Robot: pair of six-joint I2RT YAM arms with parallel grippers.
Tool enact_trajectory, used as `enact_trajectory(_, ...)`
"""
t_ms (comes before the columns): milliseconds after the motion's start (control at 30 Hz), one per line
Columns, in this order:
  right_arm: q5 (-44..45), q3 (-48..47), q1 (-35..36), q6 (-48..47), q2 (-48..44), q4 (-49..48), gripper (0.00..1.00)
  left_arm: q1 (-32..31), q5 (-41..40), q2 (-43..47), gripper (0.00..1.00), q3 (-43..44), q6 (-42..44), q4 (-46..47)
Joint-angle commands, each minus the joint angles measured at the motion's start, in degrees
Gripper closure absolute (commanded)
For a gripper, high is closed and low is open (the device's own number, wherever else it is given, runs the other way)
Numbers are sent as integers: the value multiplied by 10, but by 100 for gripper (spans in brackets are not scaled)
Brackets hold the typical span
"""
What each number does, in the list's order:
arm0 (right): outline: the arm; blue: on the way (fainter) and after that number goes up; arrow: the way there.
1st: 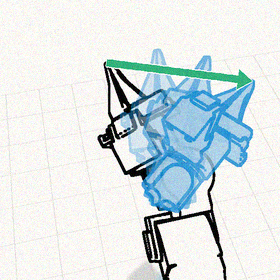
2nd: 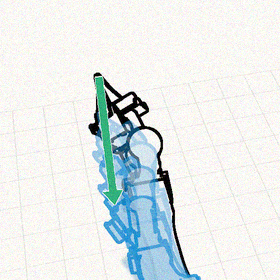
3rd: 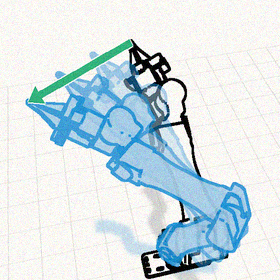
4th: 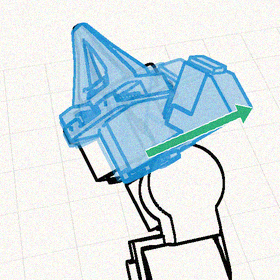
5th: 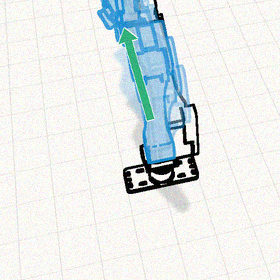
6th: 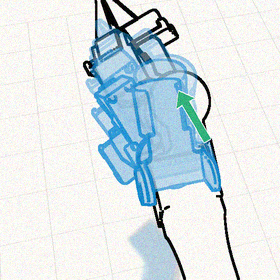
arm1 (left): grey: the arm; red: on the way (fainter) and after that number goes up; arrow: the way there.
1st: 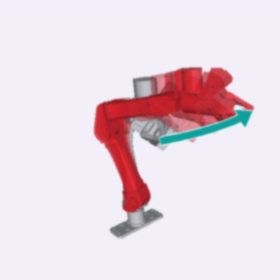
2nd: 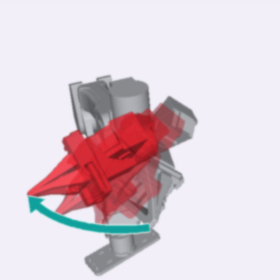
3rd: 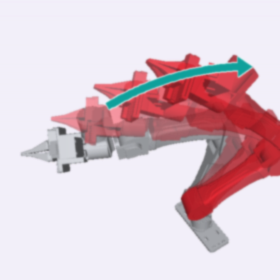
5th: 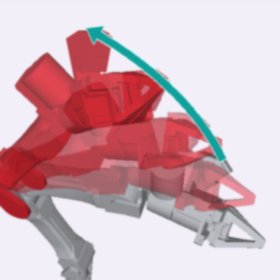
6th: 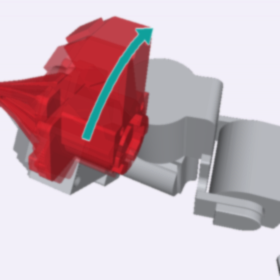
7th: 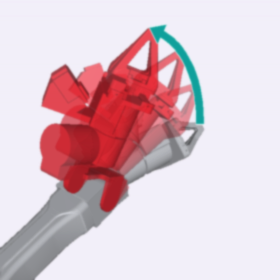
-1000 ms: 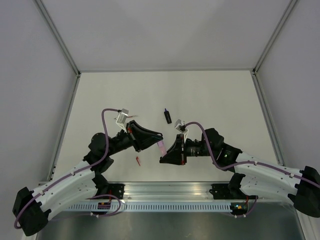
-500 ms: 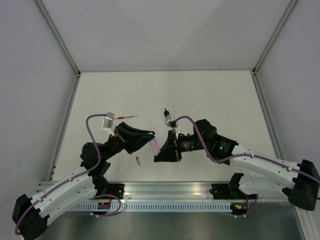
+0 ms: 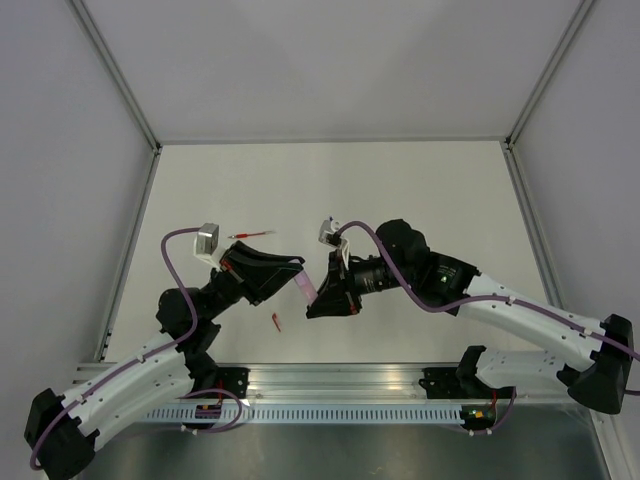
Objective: Insert the pens into the pen caps
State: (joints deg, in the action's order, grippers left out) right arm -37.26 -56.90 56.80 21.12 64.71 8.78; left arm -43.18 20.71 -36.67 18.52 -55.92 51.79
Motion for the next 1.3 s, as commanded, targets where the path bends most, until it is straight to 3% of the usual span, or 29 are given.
enact_trajectory(0,72,-99,-22,-28,10,-171,100,-21,130,-20,98,-31,-35,-131)
enact_trajectory(100,70,-71,-22,3,22,-156,100,-20,71,-2,98,20,2,-208)
enact_trajectory(133,68,-57,-21,4,17,-148,95,-19,50,0,98,42,36,-292)
enact_trajectory(200,88,0,-21,-3,2,-142,80,-19,-27,-6,98,106,69,-366)
enact_trajectory(233,103,16,-22,-8,-7,-127,66,-20,-50,-12,98,121,91,-404)
enact_trajectory(267,116,32,-21,-13,-28,-119,62,-19,-90,-20,98,135,97,-418)
enact_trajectory(433,218,100,-21,-42,-116,-20,42,-18,-138,-123,98,205,121,-453)
enact_trajectory(633,372,188,-22,-32,-235,27,28,-15,-196,-266,98,223,130,-417)
enact_trajectory(767,447,182,-22,-11,-265,52,26,-11,-238,-379,98,255,143,-408)
enact_trajectory(933,467,204,-21,-2,-275,29,25,20,-224,-497,98,260,121,-351)
enact_trajectory(1267,466,202,-21,-2,-271,40,24,35,-210,-630,98,303,92,-324)
